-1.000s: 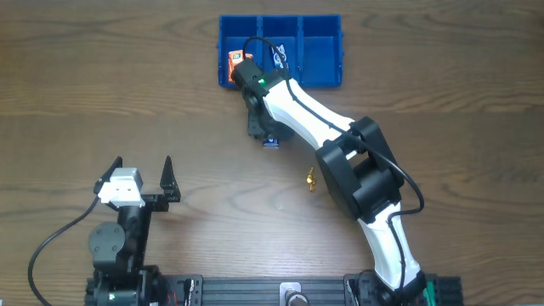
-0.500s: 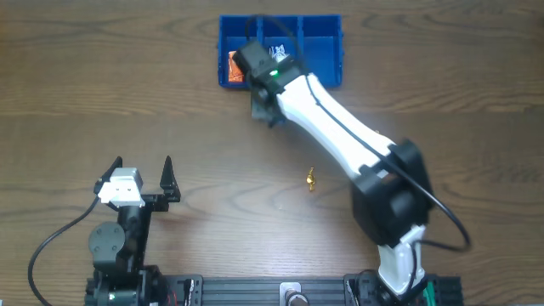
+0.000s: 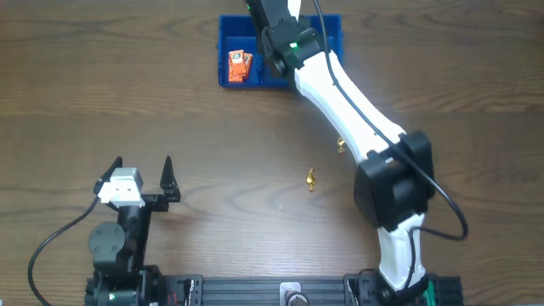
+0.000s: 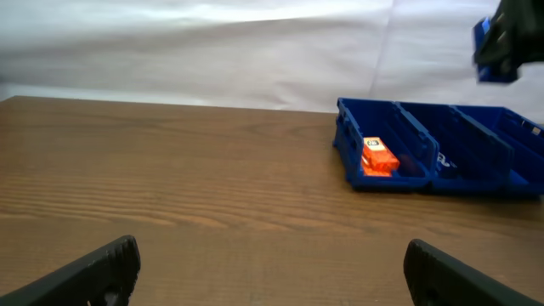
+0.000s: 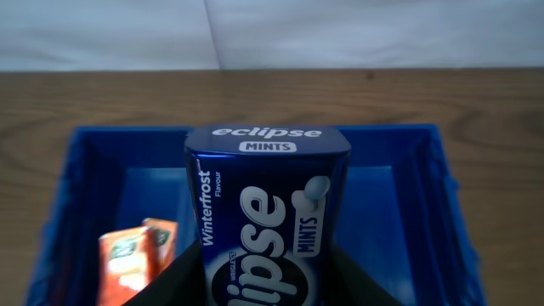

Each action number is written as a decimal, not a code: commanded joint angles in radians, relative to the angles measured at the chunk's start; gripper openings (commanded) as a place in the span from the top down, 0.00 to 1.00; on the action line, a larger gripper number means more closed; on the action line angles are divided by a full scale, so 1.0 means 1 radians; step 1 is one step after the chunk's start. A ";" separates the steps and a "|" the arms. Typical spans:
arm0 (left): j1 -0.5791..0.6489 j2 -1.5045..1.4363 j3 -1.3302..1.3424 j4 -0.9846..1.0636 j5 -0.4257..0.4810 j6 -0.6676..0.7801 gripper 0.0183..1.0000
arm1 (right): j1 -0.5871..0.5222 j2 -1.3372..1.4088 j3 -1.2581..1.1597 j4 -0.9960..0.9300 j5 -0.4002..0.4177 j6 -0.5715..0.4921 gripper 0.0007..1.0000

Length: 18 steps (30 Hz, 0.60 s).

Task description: Sort Candies Into Trays

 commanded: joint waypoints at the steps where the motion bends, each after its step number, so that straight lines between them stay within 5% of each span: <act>1: 0.000 -0.006 -0.019 -0.034 0.023 0.010 0.00 | -0.019 0.057 -0.003 0.054 -0.034 -0.023 0.62; 9: 0.000 -0.006 -0.019 -0.034 0.023 0.010 0.00 | -0.018 0.104 -0.004 0.058 -0.040 -0.021 0.59; 16: 0.000 -0.006 -0.019 -0.034 0.023 0.010 0.00 | -0.016 0.105 -0.003 0.058 -0.040 -0.021 0.20; 18: 0.000 -0.006 -0.019 -0.034 0.023 0.010 0.00 | -0.016 0.104 0.007 0.048 -0.040 -0.021 0.16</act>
